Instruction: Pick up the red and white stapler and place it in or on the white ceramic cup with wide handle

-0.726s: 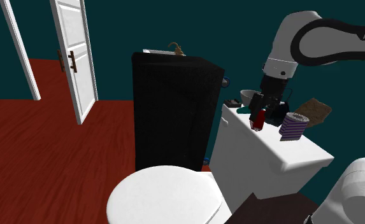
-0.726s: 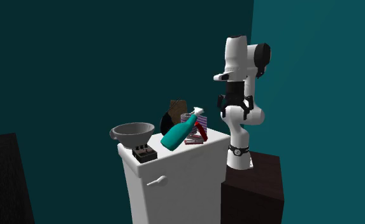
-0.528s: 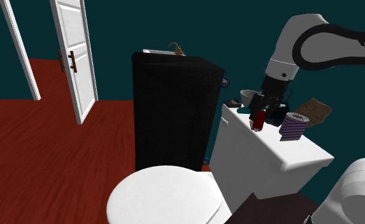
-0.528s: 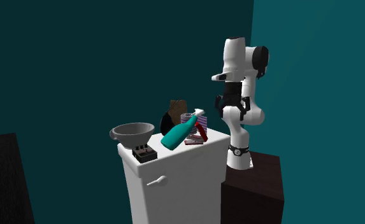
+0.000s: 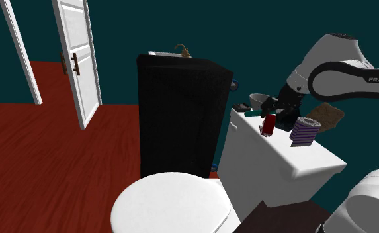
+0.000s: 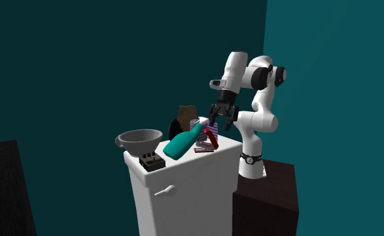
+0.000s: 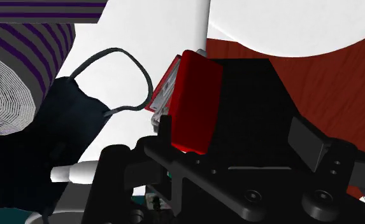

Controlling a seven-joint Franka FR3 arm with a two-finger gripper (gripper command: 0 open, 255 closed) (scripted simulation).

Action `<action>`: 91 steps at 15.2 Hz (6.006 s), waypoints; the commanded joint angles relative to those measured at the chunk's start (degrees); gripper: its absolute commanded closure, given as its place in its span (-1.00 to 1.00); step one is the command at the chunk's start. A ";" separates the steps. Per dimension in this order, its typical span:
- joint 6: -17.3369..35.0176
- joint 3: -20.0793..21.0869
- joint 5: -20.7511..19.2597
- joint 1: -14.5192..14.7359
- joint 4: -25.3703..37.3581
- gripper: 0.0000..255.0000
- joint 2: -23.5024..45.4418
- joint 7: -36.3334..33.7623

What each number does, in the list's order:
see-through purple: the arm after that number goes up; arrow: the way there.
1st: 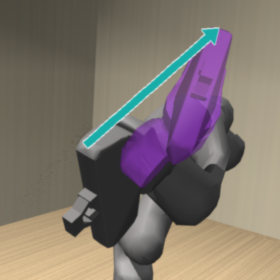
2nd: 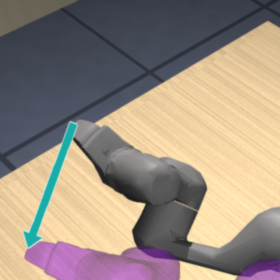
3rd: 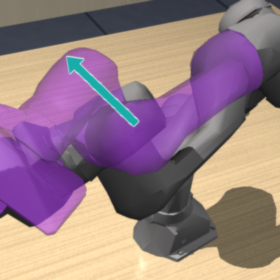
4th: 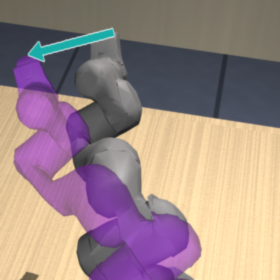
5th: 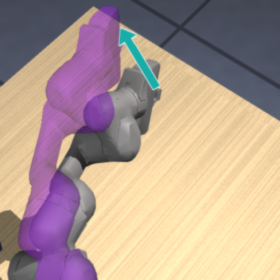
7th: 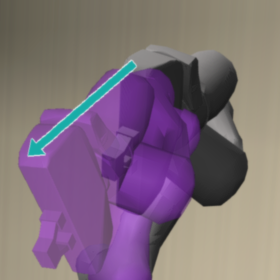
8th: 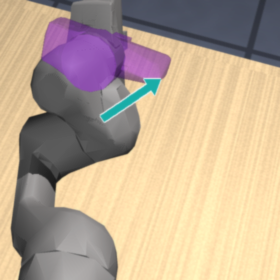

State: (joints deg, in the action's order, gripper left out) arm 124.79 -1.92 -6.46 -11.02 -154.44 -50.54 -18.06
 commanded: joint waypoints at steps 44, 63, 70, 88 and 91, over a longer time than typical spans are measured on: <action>2.88 -0.90 -1.84 -3.84 5.54 1.00 1.70 -1.63; -0.99 -7.38 -1.45 -3.77 24.85 1.00 16.40 5.64; 0.58 -14.10 1.84 -2.75 37.83 1.00 30.49 13.09; 6.91 -20.58 10.82 -2.80 47.03 1.00 46.87 23.32; 9.18 -20.61 11.08 -2.80 44.89 1.00 47.04 23.62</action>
State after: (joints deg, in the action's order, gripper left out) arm 133.14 -22.51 4.50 -13.82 -108.86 -3.61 5.44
